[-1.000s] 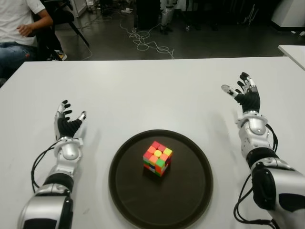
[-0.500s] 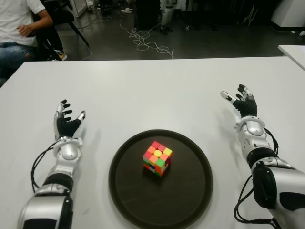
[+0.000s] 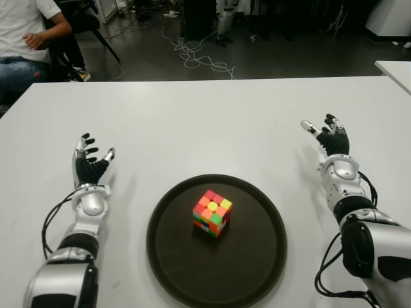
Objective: Pick up the Rubik's Cube and put it in the plate
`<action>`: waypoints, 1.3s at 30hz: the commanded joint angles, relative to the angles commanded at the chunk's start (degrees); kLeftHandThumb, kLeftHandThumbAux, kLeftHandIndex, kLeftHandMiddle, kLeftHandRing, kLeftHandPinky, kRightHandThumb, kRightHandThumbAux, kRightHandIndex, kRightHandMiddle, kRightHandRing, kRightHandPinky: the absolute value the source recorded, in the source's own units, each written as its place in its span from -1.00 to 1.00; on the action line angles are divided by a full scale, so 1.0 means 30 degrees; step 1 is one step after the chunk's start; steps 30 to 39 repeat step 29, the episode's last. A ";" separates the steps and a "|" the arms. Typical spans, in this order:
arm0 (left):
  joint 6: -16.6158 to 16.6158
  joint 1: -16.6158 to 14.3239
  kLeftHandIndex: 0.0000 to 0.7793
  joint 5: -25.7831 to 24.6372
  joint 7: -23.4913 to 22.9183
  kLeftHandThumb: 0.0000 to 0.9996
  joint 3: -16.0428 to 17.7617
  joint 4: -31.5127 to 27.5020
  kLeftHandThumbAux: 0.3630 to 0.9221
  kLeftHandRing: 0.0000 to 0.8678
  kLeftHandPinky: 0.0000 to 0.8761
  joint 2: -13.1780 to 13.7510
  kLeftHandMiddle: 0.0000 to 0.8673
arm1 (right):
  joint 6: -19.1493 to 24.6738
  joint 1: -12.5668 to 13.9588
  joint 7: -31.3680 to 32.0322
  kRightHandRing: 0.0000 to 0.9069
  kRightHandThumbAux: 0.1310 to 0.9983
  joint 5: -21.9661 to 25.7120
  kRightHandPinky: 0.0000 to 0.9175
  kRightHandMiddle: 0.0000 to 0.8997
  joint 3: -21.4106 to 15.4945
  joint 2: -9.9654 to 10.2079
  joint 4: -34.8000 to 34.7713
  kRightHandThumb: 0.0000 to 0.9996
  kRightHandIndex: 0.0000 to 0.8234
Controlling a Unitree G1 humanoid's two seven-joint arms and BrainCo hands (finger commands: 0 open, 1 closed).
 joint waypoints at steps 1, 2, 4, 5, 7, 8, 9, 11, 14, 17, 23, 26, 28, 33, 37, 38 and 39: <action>0.0057 -0.0016 -0.73 -0.0014 -0.0010 -0.62 0.0009 -0.0001 0.24 -0.53 -0.45 -0.0002 -0.58 | 0.0069 -0.0028 -0.0054 -1.00 0.43 -0.0029 -1.00 -1.00 0.0026 -0.0001 0.0000 -1.00 -1.00; 0.0103 -0.0037 -0.73 -0.0023 -0.0021 -0.62 0.0017 -0.0004 0.23 -0.54 -0.46 0.0000 -0.58 | 0.0124 -0.0057 -0.0095 -1.00 0.43 -0.0048 -0.99 -1.00 0.0042 -0.0002 -0.0001 -1.00 -1.00; 0.0165 -0.0058 -0.74 -0.0035 -0.0039 -0.62 0.0025 -0.0025 0.22 -0.57 -0.49 0.0002 -0.60 | 0.0217 -0.0102 -0.0208 -1.00 0.44 -0.0074 -0.98 -1.00 0.0057 0.0010 -0.0002 -1.00 -1.00; 0.0176 -0.0060 -0.74 -0.0036 -0.0048 -0.62 0.0022 -0.0036 0.22 -0.58 -0.50 0.0003 -0.61 | 0.0258 -0.0116 -0.0262 -1.00 0.44 -0.0087 -0.98 -1.00 0.0063 0.0018 -0.0002 -1.00 -1.00; 0.0174 -0.0061 -0.74 -0.0042 -0.0088 -0.59 0.0019 -0.0046 0.23 -0.59 -0.50 0.0007 -0.62 | 0.0320 -0.0132 -0.0327 -1.00 0.46 -0.0107 -0.96 -1.00 0.0072 0.0032 -0.0004 -1.00 -1.00; 0.0169 -0.0062 -0.74 -0.0046 -0.0114 -0.58 0.0019 -0.0048 0.24 -0.59 -0.49 0.0010 -0.62 | 0.0345 -0.0137 -0.0346 -1.00 0.46 -0.0115 -0.96 -1.00 0.0074 0.0038 -0.0005 -1.00 -1.00; 0.0169 -0.0062 -0.74 -0.0050 -0.0130 -0.57 0.0018 -0.0050 0.24 -0.59 -0.48 0.0012 -0.62 | 0.0360 -0.0140 -0.0355 -1.00 0.47 -0.0124 -0.96 -1.00 0.0072 0.0042 -0.0008 -1.00 -1.00; 0.0127 -0.0062 -0.74 -0.0099 -0.0224 -0.56 0.0044 -0.0075 0.26 -0.59 -0.47 0.0014 -0.62 | 0.0392 -0.0162 -0.0367 -1.00 0.47 -0.0129 -0.96 -1.00 0.0064 0.0062 -0.0020 -1.00 -1.00; -0.0003 -0.0057 -0.73 -0.0217 -0.0433 -0.54 0.0116 -0.0125 0.30 -0.58 -0.47 0.0014 -0.61 | 0.0383 -0.0200 -0.0313 -1.00 0.48 -0.0060 -0.96 -0.99 0.0019 0.0116 -0.0064 -1.00 -0.99; -0.0075 -0.0049 -0.72 -0.0299 -0.0534 -0.52 0.0175 -0.0152 0.33 -0.56 -0.42 0.0003 -0.60 | 0.0375 -0.0220 -0.0305 -0.99 0.50 -0.0034 -0.95 -0.99 -0.0008 0.0140 -0.0074 -1.00 -0.98; -0.0015 -0.0051 -0.73 -0.0253 -0.0491 -0.53 0.0175 -0.0156 0.33 -0.56 -0.51 0.0033 -0.60 | 0.0362 -0.0228 -0.0435 -0.99 0.50 -0.0074 -0.94 -0.99 0.0003 0.0195 -0.0063 -1.00 -0.97; 0.0043 -0.0068 -0.74 -0.0221 -0.0473 -0.58 0.0165 -0.0172 0.33 -0.59 -0.55 0.0043 -0.61 | 0.0343 -0.0232 -0.0411 -0.99 0.50 -0.0070 -0.94 -0.99 0.0001 0.0191 -0.0066 -1.00 -0.97; 0.0089 -0.0082 -0.74 -0.0173 -0.0411 -0.60 0.0138 -0.0169 0.32 -0.59 -0.55 0.0053 -0.61 | 0.0342 -0.0240 -0.0349 -0.99 0.50 -0.0080 -0.95 -0.99 0.0015 0.0178 -0.0061 -1.00 -0.97; 0.0103 -0.0084 -0.74 -0.0149 -0.0379 -0.60 0.0124 -0.0167 0.32 -0.58 -0.52 0.0056 -0.61 | 0.0340 -0.0239 -0.0316 -1.00 0.50 -0.0083 -0.96 -0.99 0.0020 0.0173 -0.0060 -1.00 -0.97; 0.0103 -0.0084 -0.74 -0.0149 -0.0379 -0.60 0.0124 -0.0167 0.32 -0.58 -0.52 0.0056 -0.61 | 0.0340 -0.0239 -0.0316 -1.00 0.50 -0.0083 -0.96 -0.99 0.0020 0.0173 -0.0060 -1.00 -0.97; 0.0103 -0.0084 -0.74 -0.0149 -0.0379 -0.60 0.0124 -0.0167 0.32 -0.58 -0.52 0.0056 -0.61 | 0.0340 -0.0239 -0.0316 -1.00 0.50 -0.0083 -0.96 -0.99 0.0020 0.0173 -0.0060 -1.00 -0.97; 0.0103 -0.0084 -0.74 -0.0149 -0.0379 -0.60 0.0124 -0.0167 0.32 -0.58 -0.52 0.0056 -0.61 | 0.0340 -0.0239 -0.0316 -1.00 0.50 -0.0083 -0.96 -0.99 0.0020 0.0173 -0.0060 -1.00 -0.97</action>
